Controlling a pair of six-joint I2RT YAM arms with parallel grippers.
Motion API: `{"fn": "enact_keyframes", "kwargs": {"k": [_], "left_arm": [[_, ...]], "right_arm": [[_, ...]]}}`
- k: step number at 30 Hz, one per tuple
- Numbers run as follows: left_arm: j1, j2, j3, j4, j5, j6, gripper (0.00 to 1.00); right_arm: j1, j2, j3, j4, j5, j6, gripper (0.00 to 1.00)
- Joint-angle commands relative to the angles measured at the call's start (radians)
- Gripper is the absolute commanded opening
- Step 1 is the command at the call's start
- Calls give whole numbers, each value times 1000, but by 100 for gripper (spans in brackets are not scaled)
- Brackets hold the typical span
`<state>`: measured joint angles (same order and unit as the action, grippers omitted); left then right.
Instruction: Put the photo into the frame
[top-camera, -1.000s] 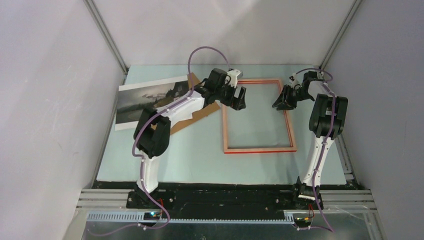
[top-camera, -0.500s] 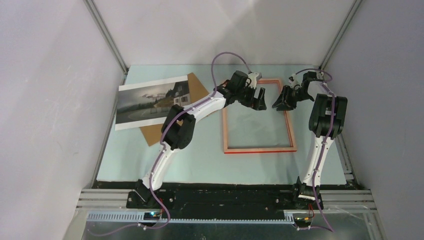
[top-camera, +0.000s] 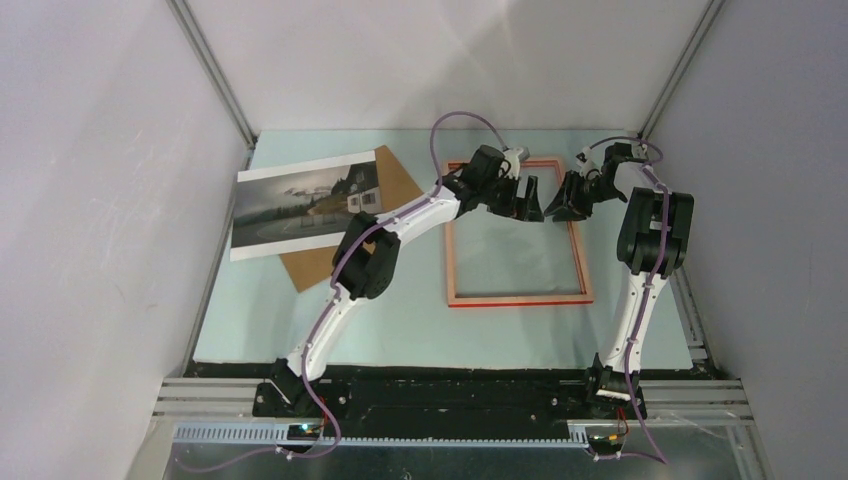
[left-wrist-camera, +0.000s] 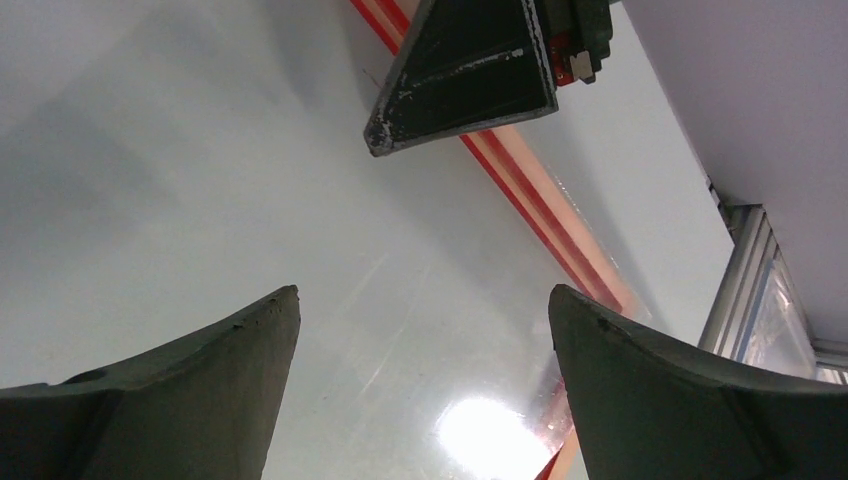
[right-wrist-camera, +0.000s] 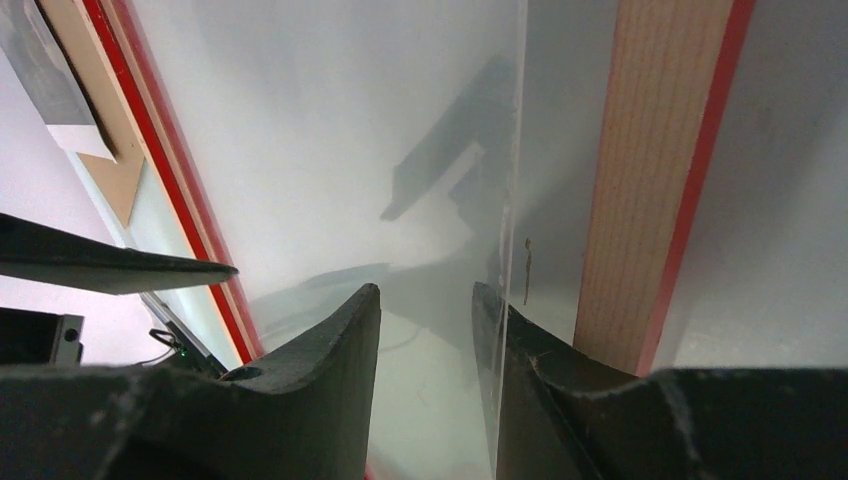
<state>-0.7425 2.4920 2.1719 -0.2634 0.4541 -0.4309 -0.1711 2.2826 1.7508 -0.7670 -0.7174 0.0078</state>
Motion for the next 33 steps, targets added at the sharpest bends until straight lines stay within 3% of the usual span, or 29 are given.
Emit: {"fn": "enact_keyframes", "kwargs": {"k": [1, 20, 33], "left_arm": [[-17, 18, 52, 38, 32, -62, 98], [-39, 72, 30, 50, 42, -123, 98], [-35, 51, -18, 49, 41, -108, 98]], "right_arm": [[15, 8, 24, 15, -10, 12, 44], [12, -8, 20, -2, -25, -4, 46], [-24, -45, 41, -38, -2, -36, 54]]}}
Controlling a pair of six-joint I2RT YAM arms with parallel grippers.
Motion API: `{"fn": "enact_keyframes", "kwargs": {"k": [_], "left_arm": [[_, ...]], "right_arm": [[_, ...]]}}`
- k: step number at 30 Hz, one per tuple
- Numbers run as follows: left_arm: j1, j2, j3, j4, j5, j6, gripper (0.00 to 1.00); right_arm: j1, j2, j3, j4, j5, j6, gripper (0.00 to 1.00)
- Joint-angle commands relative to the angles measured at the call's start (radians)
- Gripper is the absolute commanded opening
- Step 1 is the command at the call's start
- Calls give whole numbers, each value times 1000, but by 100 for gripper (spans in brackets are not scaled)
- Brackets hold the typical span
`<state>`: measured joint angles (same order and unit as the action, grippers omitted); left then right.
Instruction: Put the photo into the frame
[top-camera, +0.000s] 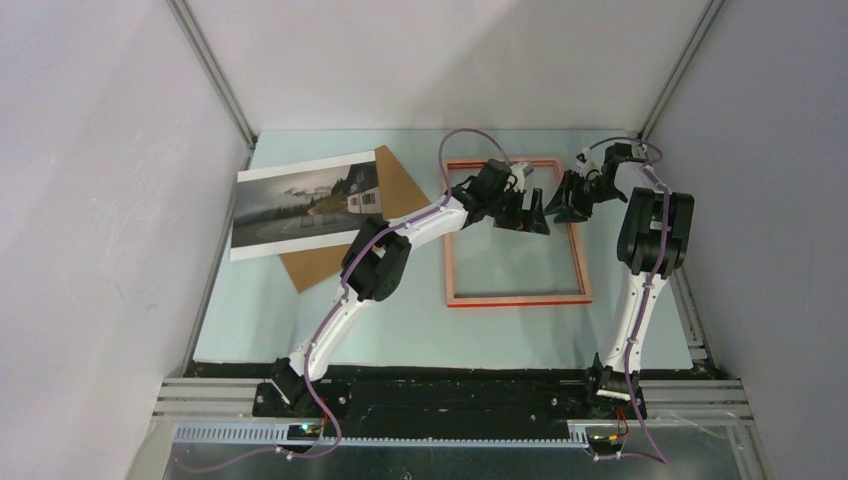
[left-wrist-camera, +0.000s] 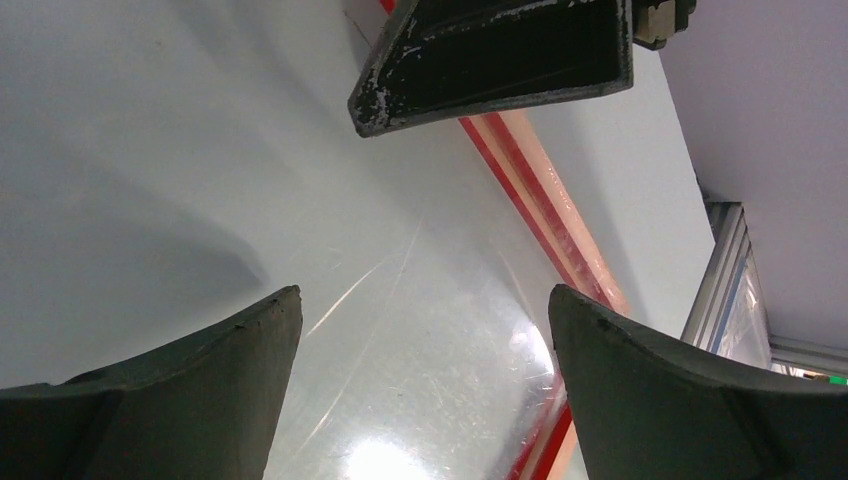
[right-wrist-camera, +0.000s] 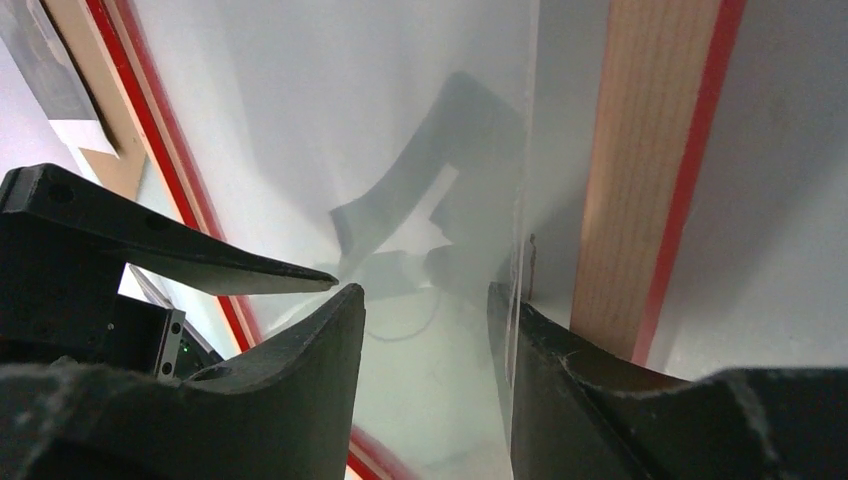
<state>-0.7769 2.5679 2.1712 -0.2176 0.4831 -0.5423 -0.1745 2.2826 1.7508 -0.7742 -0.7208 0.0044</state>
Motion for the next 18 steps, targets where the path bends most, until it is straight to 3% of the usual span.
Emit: {"fn": "enact_keyframes", "kwargs": {"k": [1, 18], "left_arm": [[0, -26, -17, 4, 10, 5, 98], [5, -53, -43, 4, 0, 22, 98]], "right_arm": [[-23, -50, 46, -33, 3, -38, 54], [-74, -127, 79, -89, 79, -111, 56]]}}
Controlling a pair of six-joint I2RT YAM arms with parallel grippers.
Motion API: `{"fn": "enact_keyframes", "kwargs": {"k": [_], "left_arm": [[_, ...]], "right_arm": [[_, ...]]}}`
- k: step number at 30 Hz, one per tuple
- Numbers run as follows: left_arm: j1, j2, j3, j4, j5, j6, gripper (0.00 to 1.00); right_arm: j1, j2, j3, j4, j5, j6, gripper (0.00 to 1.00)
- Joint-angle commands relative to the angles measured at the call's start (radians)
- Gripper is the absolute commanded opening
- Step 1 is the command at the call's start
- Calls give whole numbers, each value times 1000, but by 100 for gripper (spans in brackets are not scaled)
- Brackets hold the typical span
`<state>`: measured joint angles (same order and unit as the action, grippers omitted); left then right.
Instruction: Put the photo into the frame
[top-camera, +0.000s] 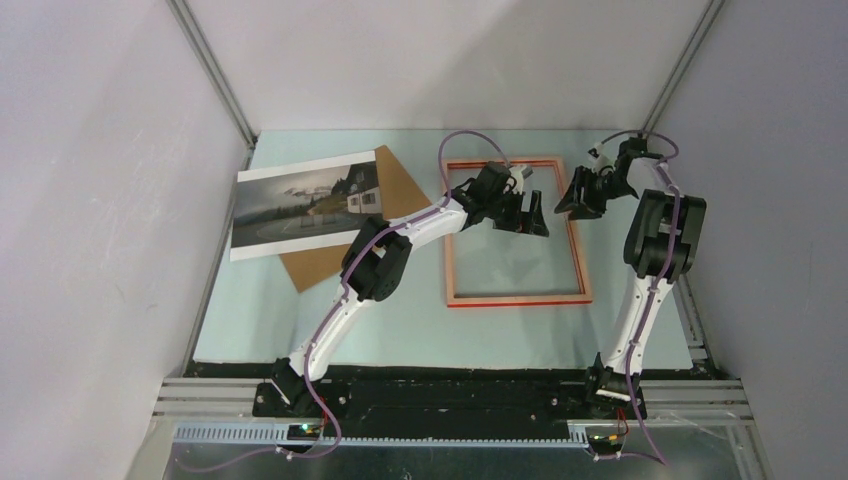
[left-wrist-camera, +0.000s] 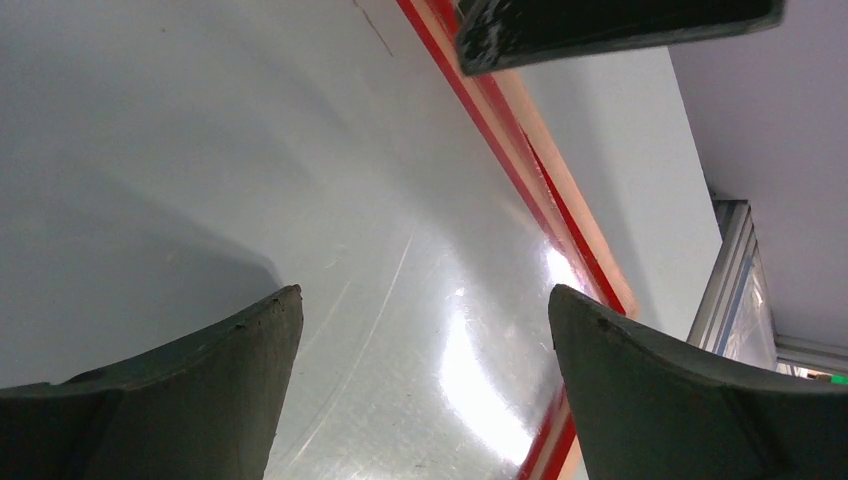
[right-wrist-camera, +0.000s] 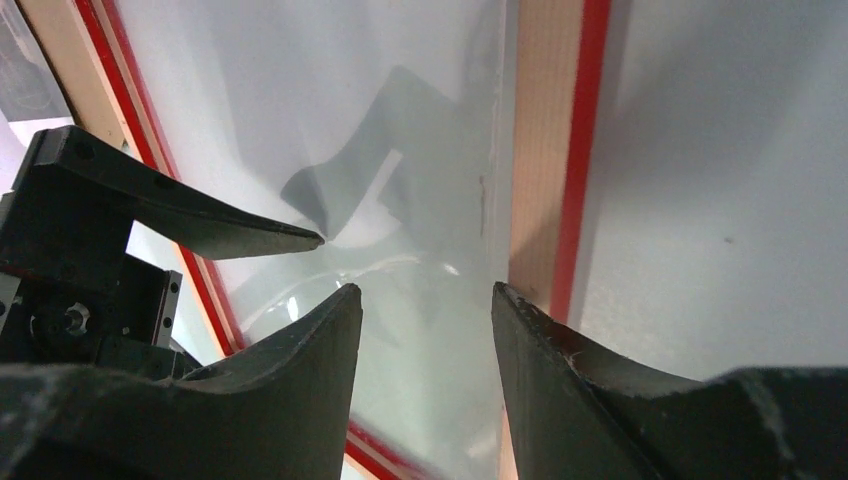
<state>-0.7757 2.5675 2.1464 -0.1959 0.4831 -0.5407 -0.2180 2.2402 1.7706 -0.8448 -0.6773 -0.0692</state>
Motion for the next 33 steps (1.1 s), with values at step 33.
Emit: {"fn": "enact_keyframes", "kwargs": {"k": [33], "left_arm": [[30, -413, -283, -31, -27, 119, 98]], "right_arm": [[-28, -207, -203, 144, 188, -78, 55]]}}
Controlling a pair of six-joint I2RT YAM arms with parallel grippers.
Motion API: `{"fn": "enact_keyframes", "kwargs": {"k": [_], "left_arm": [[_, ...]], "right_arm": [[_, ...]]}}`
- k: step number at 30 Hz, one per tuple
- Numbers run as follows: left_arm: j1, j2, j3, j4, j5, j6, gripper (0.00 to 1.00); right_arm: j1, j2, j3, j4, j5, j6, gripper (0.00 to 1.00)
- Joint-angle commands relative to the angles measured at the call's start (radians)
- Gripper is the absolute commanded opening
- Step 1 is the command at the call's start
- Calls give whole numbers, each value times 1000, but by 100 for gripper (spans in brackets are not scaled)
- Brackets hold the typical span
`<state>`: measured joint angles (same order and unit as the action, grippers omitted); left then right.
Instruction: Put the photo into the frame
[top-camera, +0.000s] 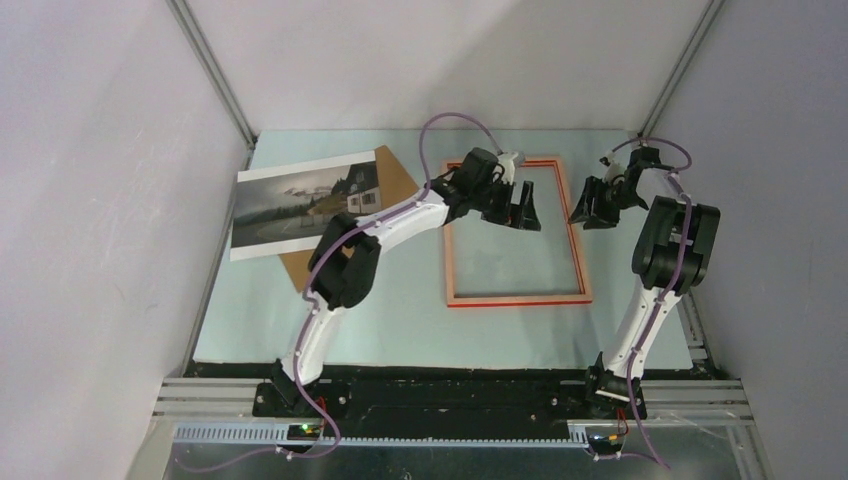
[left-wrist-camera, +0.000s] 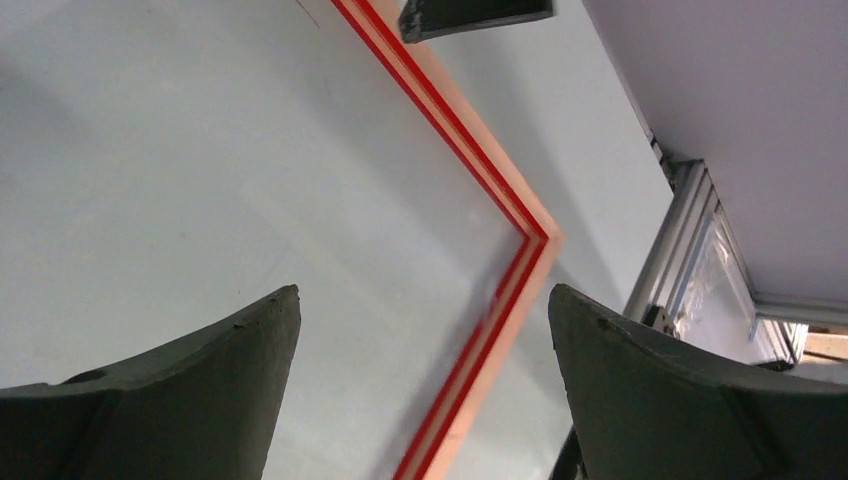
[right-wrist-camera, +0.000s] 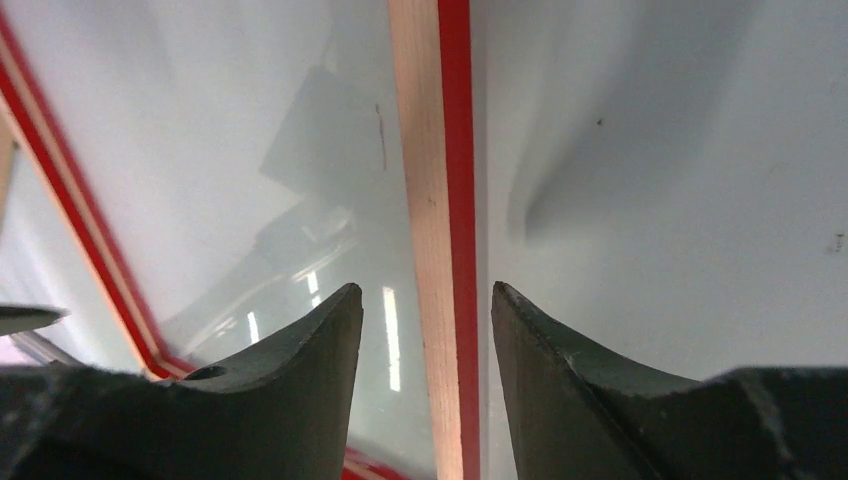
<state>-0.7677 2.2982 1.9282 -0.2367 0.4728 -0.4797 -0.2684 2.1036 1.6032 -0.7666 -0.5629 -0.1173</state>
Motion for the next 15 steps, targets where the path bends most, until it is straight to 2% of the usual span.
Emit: {"fn": "enact_keyframes", "kwargs": {"k": [1, 7, 15], "left_arm": [[26, -179, -106, 9, -24, 76, 98], [65, -357, -293, 3, -69, 165, 98], [205, -553, -520, -25, -111, 210, 98]], "right_arm": [[28, -72, -42, 74, 90, -32, 54], [42, -62, -51, 90, 141, -35, 52], [49, -53, -64, 98, 163, -22, 40]]}}
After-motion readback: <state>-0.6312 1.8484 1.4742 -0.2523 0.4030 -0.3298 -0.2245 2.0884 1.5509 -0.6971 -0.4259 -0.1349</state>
